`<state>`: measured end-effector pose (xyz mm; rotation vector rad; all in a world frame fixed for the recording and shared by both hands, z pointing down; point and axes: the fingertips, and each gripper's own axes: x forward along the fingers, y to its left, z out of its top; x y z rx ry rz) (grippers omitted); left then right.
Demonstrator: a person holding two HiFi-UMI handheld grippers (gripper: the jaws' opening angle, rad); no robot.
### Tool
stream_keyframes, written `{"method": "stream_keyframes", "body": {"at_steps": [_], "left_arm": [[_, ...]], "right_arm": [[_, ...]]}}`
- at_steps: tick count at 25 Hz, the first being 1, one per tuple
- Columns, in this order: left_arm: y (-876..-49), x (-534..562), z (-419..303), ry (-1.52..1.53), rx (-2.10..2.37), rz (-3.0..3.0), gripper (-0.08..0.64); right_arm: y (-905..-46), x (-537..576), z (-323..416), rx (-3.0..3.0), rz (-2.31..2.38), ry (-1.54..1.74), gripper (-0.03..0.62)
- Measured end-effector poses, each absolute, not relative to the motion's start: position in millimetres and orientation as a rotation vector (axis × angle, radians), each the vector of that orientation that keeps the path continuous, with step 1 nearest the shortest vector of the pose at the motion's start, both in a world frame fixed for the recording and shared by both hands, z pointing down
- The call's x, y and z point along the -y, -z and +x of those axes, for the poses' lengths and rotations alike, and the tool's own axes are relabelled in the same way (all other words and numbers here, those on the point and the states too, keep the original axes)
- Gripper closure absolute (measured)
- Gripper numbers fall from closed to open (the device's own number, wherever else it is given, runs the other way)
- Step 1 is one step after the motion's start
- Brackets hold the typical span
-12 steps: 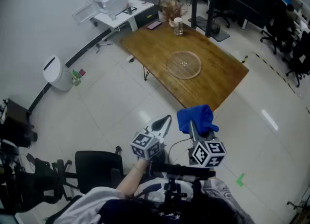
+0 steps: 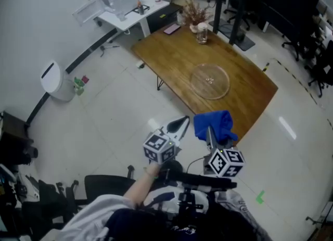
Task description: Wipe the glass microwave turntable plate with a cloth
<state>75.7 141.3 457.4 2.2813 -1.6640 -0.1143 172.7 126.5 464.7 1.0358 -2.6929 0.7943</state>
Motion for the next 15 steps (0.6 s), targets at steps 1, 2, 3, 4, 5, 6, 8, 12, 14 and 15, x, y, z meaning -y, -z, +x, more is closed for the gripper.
{"method": "stream_keyframes", "body": {"at_steps": [1, 2, 3, 4, 5, 6, 8, 12, 14, 15], "left_arm": [[-457.4, -135.3, 63.2, 0.111, 1.652, 2.288, 0.560], [-458.5, -130.2, 49.9, 0.105, 1.641, 2.293, 0.560], [-460.3, -125.4, 36.6, 0.102, 1.628, 2.299, 0.560], [-462.6, -120.4, 24.1, 0.104, 1.612, 2.306, 0.560], [-465.8, -115.3, 12.7, 0.106, 1.593, 2.313, 0.560], [-469.4, -110.3, 2.3, 0.105, 1.575, 2.318, 0.560], [-474.3, -100.2, -16.1, 0.103, 1.549, 2.324, 0.560], [-478.0, -83.0, -39.6, 0.107, 1.507, 2.336, 0.560], [-483.8, -77.8, -42.7, 0.116, 1.482, 2.329, 0.560], [-485.9, -74.3, -43.8, 0.120, 1.472, 2.324, 0.560]], "right_arm": [[-465.5, -119.9, 160.4, 2.685, 1.052, -0.800, 0.514], [-466.4, -114.0, 147.7, 2.677, 1.069, -0.802, 0.514], [-467.2, -108.3, 135.6, 2.671, 1.090, -0.805, 0.514], [-468.0, -102.3, 124.9, 2.664, 1.115, -0.809, 0.514], [-469.0, -96.2, 115.8, 2.656, 1.141, -0.817, 0.514], [-470.1, -90.3, 108.1, 2.646, 1.168, -0.826, 0.514], [-471.9, -79.1, 95.6, 2.626, 1.215, -0.837, 0.514], [-472.6, -59.9, 81.9, 2.589, 1.285, -0.821, 0.514], [-470.1, -51.2, 81.0, 2.575, 1.316, -0.809, 0.514], [-468.1, -46.1, 80.6, 2.573, 1.328, -0.805, 0.514]]}}
